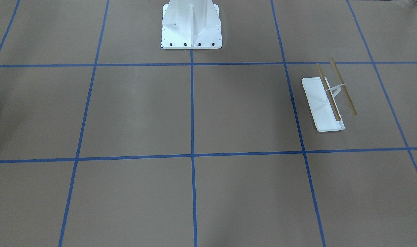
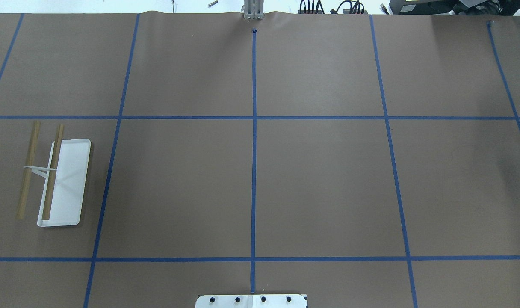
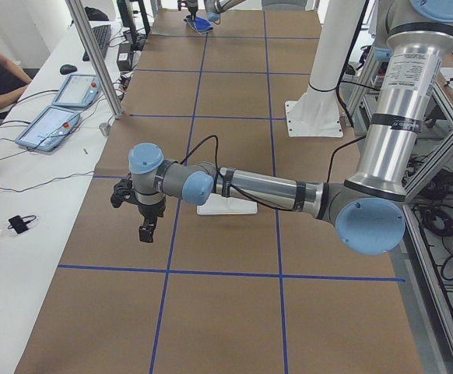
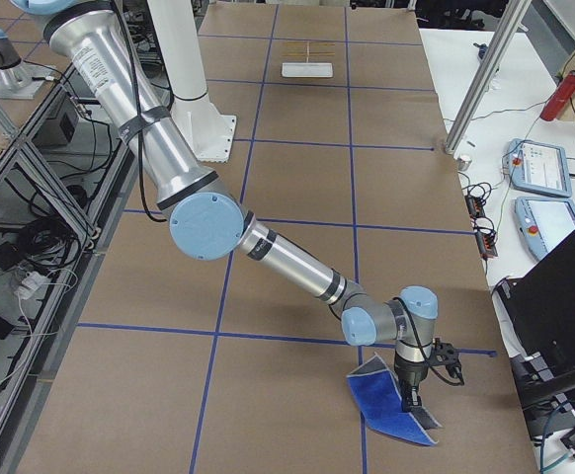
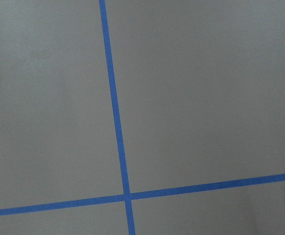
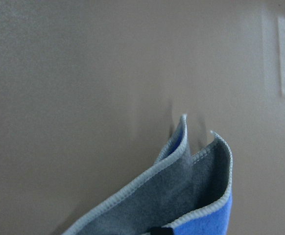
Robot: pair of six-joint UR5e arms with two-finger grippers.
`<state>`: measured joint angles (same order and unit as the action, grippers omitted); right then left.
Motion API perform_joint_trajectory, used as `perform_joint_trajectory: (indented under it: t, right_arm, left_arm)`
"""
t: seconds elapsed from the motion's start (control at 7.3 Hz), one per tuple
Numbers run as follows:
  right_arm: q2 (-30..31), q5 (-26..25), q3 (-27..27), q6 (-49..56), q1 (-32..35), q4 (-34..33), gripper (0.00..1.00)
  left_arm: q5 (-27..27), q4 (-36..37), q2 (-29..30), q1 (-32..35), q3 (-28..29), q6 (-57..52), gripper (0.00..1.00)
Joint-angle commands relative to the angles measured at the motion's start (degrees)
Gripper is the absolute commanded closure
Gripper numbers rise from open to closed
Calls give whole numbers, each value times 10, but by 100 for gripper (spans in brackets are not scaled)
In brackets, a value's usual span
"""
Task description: Hang towel on rack
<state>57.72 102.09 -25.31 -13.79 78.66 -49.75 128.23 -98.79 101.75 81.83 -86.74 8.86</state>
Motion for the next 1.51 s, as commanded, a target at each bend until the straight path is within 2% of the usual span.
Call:
perform_joint_trajectory:
  t: [0.0,0.27,0.41,0.55,0.82,0.96,1.1,1.37]
  right_arm:
    - [-1,0,0,0,0,0,100]
    - [-4,12,0,-3,4,0,100]
    - [-8,39,-1,-40,10,0,90]
    - [-12,49,-2,-75,13,1,70]
    - [-9,50,0,-100,13,19,42]
    - [-8,49,0,-100,13,21,32]
    - [-7,43,0,-100,12,21,27]
    - [-3,39,1,-101,11,22,23]
  left_arm:
    - [0,0,0,0,1,0,2]
    - [0,0,2,0,2,1,2]
    - [0,0,4,0,3,1,2]
    - [0,0,5,0,3,1,2]
    - [0,0,5,0,3,1,2]
    - [0,0,5,0,3,1,2]
    - [0,0,5,0,3,1,2]
    - [0,-1,5,0,0,12,2]
